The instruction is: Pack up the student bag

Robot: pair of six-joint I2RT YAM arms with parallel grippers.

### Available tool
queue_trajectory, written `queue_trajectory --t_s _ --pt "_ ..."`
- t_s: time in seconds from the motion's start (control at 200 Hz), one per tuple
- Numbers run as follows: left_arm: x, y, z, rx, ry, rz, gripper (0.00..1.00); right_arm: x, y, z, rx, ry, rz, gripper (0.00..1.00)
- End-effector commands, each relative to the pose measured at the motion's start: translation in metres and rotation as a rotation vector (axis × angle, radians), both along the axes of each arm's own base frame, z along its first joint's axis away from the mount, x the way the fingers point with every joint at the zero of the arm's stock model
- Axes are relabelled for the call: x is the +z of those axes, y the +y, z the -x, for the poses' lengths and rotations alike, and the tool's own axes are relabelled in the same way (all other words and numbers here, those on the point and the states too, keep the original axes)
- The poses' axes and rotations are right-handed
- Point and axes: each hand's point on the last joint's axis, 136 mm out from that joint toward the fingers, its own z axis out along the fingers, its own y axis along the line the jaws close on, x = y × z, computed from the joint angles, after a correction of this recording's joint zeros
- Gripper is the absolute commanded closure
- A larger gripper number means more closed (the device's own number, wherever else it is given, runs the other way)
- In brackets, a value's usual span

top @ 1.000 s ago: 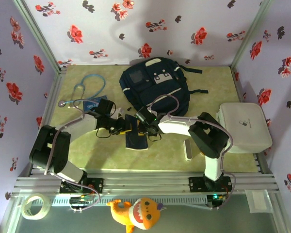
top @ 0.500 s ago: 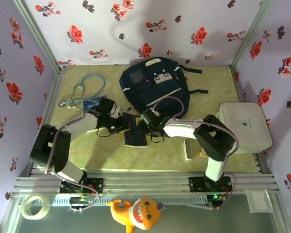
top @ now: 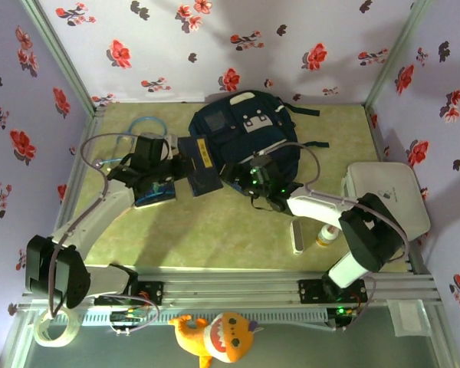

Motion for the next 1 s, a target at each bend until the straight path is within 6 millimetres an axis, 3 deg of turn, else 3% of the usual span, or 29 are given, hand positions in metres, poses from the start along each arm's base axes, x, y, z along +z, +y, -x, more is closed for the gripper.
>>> queue_trajectory --t_s 0.0,0.145,0.285,0.51,0.995 --pt "0.061 -0.006 -0.036 0.117 -0.148 0.172 1.00 0.046 0.005 -0.013 0.021 -0.037 -0.247 0.10" --pt "0.087 -0.017 -0.058 0.185 -0.172 0.357 1.00 0.066 0.007 -0.023 0.035 0.028 -0.419 0.08" --pt "0.096 -0.024 -0.071 0.218 -0.164 0.481 1.00 0.077 0.011 -0.023 0.059 0.062 -0.477 0.08" --pt "0.096 -0.038 -0.079 0.216 -0.122 0.577 1.00 0.090 0.016 -0.024 0.085 0.072 -0.511 0.09" --pt "0.090 -0.048 -0.074 0.193 -0.047 0.687 1.00 0.132 0.020 -0.055 0.065 -0.023 -0.630 0.29"
